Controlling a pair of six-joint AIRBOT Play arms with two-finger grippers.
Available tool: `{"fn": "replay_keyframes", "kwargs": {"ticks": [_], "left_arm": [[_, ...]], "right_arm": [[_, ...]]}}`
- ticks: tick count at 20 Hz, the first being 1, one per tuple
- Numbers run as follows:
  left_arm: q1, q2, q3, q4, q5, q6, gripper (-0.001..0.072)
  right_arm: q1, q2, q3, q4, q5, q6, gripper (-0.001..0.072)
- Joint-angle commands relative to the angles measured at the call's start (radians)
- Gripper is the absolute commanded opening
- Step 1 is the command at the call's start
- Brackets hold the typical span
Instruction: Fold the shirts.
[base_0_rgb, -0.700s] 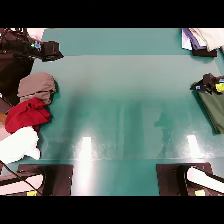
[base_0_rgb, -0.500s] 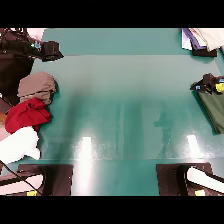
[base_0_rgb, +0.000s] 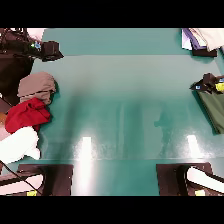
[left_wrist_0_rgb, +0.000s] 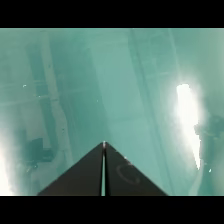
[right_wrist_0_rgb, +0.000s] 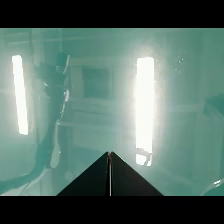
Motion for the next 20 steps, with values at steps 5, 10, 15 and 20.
{"fn": "replay_keyframes", "kwargs": {"ticks": [5, 10, 15, 20], "left_arm": [[0.0, -0.011, -0.001, 0.167, 0.136, 0.002, 0.0687], [0.055, -0.146, -0.045, 0.54, 0.075, -0.142, 0.067], [0.174, -0.291, -0.105, 0.552, 0.074, -0.217, 0.067], [0.192, -0.349, -0.14, 0.555, 0.11, -0.217, 0.0652]], "right_arm": [[0.001, 0.0, 0.001, 0.0, -0.042, 0.0, 0.0022], [0.001, 0.0, 0.001, -0.001, -0.045, 0.0, 0.0021], [0.001, 0.0, 0.001, 0.0, -0.049, 0.0, 0.0021], [0.001, 0.0, 0.001, 0.0, -0.049, 0.0, 0.0021]]}}
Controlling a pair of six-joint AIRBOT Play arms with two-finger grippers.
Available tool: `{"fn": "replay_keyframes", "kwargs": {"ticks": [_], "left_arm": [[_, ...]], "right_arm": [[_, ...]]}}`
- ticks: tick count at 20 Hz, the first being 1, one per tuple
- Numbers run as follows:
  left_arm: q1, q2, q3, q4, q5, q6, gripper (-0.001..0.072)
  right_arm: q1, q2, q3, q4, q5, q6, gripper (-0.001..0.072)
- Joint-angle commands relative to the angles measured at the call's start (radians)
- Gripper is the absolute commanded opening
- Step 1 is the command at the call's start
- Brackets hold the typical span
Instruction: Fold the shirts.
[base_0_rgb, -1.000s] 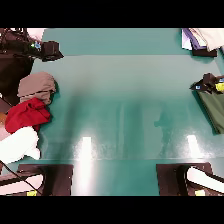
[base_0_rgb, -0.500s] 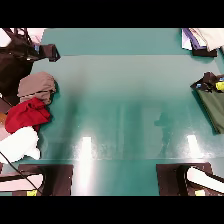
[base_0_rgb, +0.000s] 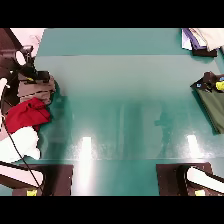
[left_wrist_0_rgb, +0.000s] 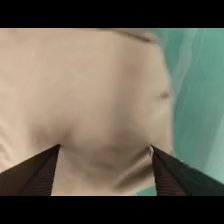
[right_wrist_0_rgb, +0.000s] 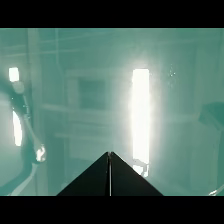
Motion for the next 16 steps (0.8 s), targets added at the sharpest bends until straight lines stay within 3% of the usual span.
{"fn": "replay_keyframes", "kwargs": {"ticks": [1, 2, 5, 8, 11, 14, 16], "left_arm": [[0.016, -0.031, -0.014, 0.01, 0.027, -0.012, 0.0384], [0.016, -0.03, -0.005, 0.008, 0.024, -0.012, 0.0045], [0.011, -0.028, 0.095, 0.006, -0.055, 0.013, 0.0029], [-0.039, 0.021, 0.278, -0.043, -0.141, 0.16, 0.0028], [-0.118, 0.15, 0.423, -0.273, -0.144, 0.314, 0.0028], [-0.218, 0.272, 0.477, -0.607, -0.192, 0.484, 0.0028], [-0.298, 0.311, 0.477, -0.729, -0.243, 0.546, 0.0028]], "right_arm": [[0.001, 0.0, 0.001, 0.0, -0.001, 0.0, 0.0021], [0.001, 0.0, 0.001, 0.0, -0.004, 0.0, 0.0021], [0.001, 0.001, 0.001, 0.002, -0.029, 0.0, 0.0022], [0.001, 0.002, 0.022, 0.013, -0.019, 0.001, 0.0021], [0.001, 0.002, 0.117, 0.058, 0.006, 0.001, 0.0022], [0.001, 0.002, 0.24, 0.061, 0.015, 0.001, 0.0021], [0.001, 0.002, 0.319, 0.061, 0.024, 0.001, 0.0022]]}}
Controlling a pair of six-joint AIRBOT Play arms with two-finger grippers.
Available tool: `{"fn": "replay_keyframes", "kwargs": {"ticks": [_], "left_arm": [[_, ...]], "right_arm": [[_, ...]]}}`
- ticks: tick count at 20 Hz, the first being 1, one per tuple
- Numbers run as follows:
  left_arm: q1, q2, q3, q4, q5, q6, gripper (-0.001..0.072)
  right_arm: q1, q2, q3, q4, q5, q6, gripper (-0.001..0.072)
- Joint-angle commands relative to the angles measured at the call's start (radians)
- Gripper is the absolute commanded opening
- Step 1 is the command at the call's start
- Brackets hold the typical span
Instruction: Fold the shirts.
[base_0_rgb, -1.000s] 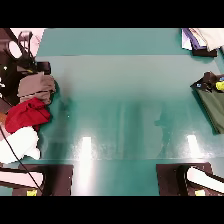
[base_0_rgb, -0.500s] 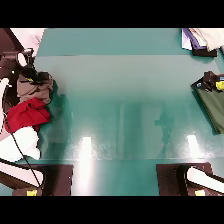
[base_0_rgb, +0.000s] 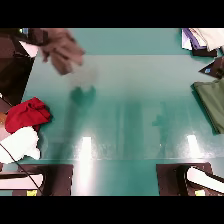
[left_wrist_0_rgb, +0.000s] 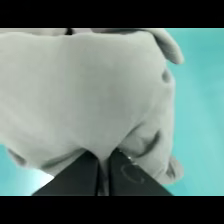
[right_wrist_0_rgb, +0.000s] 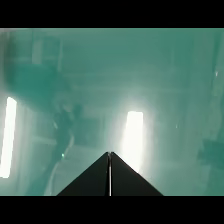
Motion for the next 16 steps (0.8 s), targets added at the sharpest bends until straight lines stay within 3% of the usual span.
{"fn": "replay_keyframes", "kwargs": {"ticks": [1, 8, 9, 10, 11, 13, 16], "left_arm": [[-0.138, 0.078, 0.036, -0.261, -0.076, 0.15, 0.0028], [-0.333, -0.089, -0.193, -0.246, -0.033, 0.168, 0.0031], [-0.333, -0.129, -0.222, -0.246, -0.006, 0.142, 0.0117], [-0.329, -0.172, -0.244, -0.239, 0.009, 0.101, 0.0427], [-0.322, -0.21, -0.246, -0.22, -0.009, 0.053, 0.0611], [-0.282, -0.237, -0.246, -0.187, -0.094, -0.03, 0.0616], [-0.201, -0.21, -0.271, -0.187, -0.227, -0.066, 0.0615]], "right_arm": [[0.001, 0.001, 0.132, 0.009, 0.018, 0.001, 0.0022], [0.001, 0.043, 0.21, 0.002, 0.027, 0.001, 0.0021], [0.001, 0.047, 0.21, -0.002, 0.027, 0.0, 0.0021], [0.001, 0.047, 0.21, -0.001, 0.027, 0.0, 0.0022], [0.001, 0.046, 0.21, -0.002, 0.027, 0.0, 0.0022], [0.001, 0.046, 0.21, -0.002, 0.027, 0.0, 0.0021], [0.001, 0.046, 0.205, -0.002, 0.026, 0.0, 0.0022]]}}
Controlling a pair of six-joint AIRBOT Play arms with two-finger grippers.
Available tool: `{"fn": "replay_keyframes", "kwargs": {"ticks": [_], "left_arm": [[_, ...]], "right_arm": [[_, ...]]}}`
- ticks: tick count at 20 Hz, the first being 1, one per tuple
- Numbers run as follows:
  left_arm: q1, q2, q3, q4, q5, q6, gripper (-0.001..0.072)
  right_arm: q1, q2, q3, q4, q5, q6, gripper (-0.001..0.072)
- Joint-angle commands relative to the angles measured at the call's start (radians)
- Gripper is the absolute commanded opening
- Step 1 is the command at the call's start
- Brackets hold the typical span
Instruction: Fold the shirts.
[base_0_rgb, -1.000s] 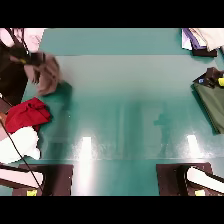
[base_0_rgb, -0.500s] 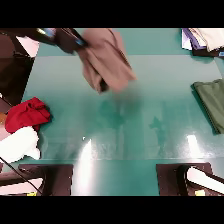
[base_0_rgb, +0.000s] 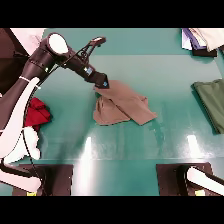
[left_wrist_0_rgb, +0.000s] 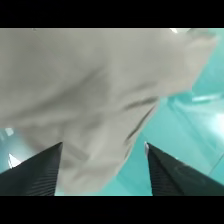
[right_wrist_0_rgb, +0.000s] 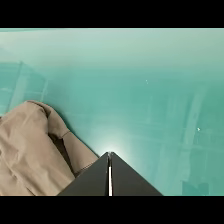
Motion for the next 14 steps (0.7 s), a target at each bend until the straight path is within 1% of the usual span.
{"fn": "replay_keyframes", "kwargs": {"ticks": [1, 2, 5, 8, 9, 12, 14], "left_arm": [[0.052, 0.019, -0.08, 0.011, -0.118, -0.071, 0.0615], [0.042, 0.054, -0.151, 0.011, -0.086, -0.071, 0.0615], [-0.013, 0.153, -0.434, 0.004, 0.076, -0.072, 0.0617], [-0.06, 0.178, -0.625, -0.065, 0.233, -0.079, 0.0617], [-0.083, 0.178, -0.66, -0.069, 0.306, -0.093, 0.0617], [-0.145, 0.177, -0.71, -0.063, 0.555, -0.176, 0.0617], [-0.162, 0.175, -0.709, -0.063, 0.648, -0.208, 0.0616]], "right_arm": [[0.0, 0.002, -0.01, -0.001, 0.0, 0.0, 0.0022], [0.0, 0.002, -0.023, -0.001, 0.0, -0.001, 0.0022], [0.0, 0.002, -0.085, 0.002, 0.004, 0.0, 0.0022], [0.001, 0.002, -0.154, 0.002, 0.005, 0.0, 0.0022], [0.0, 0.002, -0.176, 0.005, 0.004, 0.0, 0.0021], [0.001, 0.002, -0.232, 0.009, 0.004, 0.0, 0.0022], [0.001, 0.002, -0.26, 0.009, 0.006, 0.0, 0.0021]]}}
